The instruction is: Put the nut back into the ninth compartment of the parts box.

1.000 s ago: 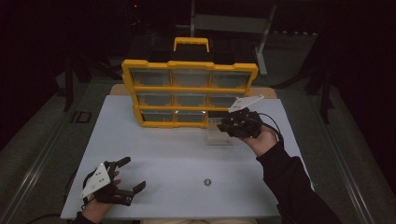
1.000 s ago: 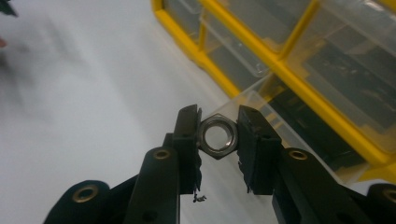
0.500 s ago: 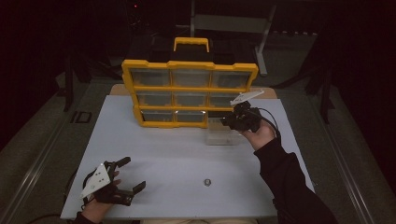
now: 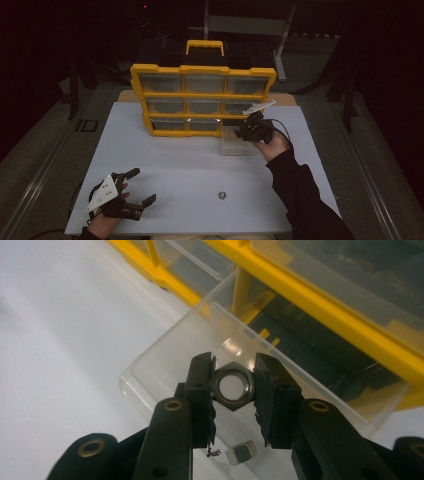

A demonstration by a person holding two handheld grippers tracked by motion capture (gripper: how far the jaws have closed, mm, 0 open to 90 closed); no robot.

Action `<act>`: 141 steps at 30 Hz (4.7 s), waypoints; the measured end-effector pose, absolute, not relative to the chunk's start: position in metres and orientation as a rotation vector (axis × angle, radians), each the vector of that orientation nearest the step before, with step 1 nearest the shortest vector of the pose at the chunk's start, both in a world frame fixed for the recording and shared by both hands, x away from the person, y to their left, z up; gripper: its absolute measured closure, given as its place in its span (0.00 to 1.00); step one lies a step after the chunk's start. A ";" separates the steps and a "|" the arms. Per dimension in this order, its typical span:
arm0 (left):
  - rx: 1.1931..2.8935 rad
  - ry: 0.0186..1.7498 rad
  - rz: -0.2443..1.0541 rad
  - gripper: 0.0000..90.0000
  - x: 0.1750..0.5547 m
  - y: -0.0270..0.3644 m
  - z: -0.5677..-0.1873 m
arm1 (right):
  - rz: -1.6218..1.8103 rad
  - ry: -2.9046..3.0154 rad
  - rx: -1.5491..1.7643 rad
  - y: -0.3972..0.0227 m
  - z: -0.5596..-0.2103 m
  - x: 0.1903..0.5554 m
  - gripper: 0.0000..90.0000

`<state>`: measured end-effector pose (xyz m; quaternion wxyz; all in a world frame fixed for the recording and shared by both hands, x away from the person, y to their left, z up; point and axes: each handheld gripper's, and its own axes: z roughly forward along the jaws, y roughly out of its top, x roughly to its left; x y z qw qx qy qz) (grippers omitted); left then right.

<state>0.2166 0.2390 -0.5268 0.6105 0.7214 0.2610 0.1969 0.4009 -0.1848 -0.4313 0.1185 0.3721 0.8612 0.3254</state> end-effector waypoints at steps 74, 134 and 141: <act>1.664 0.604 0.451 0.00 0.217 0.239 -0.527 | 0.908 2.586 1.202 -0.178 -0.412 0.387 0.11; 1.661 0.607 0.447 0.00 0.217 0.238 -0.526 | 0.971 2.854 0.840 -0.144 -0.486 0.278 0.18; 1.660 0.606 0.447 0.00 0.217 0.238 -0.526 | 0.863 2.910 0.760 -0.135 -0.501 0.272 0.34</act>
